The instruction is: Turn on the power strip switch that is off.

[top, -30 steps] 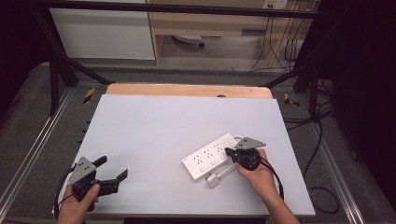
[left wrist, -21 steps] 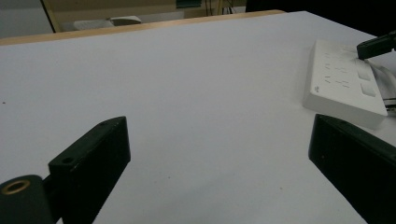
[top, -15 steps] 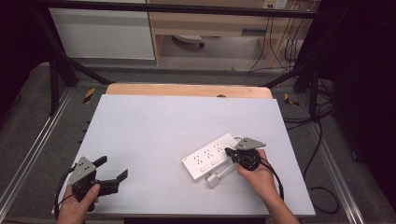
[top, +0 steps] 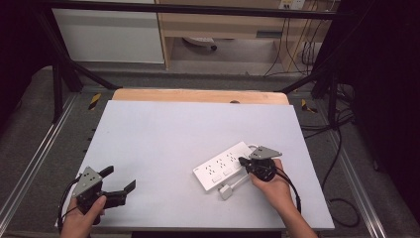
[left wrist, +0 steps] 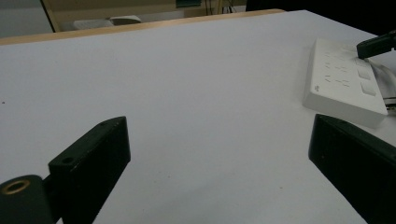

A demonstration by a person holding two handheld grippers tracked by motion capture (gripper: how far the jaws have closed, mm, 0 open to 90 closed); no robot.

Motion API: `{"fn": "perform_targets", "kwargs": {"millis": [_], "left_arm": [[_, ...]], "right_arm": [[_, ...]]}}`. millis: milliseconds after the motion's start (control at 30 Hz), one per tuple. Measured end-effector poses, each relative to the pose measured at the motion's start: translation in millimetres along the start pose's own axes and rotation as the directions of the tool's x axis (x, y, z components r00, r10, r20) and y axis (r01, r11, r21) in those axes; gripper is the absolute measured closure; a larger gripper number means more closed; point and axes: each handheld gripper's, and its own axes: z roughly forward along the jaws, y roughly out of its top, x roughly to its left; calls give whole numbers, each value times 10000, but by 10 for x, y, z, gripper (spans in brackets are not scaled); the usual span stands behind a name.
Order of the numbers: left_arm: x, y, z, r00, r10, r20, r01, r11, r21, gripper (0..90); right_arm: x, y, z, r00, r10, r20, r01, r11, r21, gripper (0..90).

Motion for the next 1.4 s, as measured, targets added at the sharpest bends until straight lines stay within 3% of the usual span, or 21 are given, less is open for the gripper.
{"fn": "perform_targets", "kwargs": {"millis": [167,1400], "left_arm": [[-3,0,1,10000,-30,-3,30,10000,-31,56],[0,2,-4,10000,37,3,-37,10000,-12,56]], "right_arm": [[-12,-13,7,9998,182,-116,-181,9998,35,900],[-4,-4,6,9996,262,-145,-261,9996,64,900]]}}
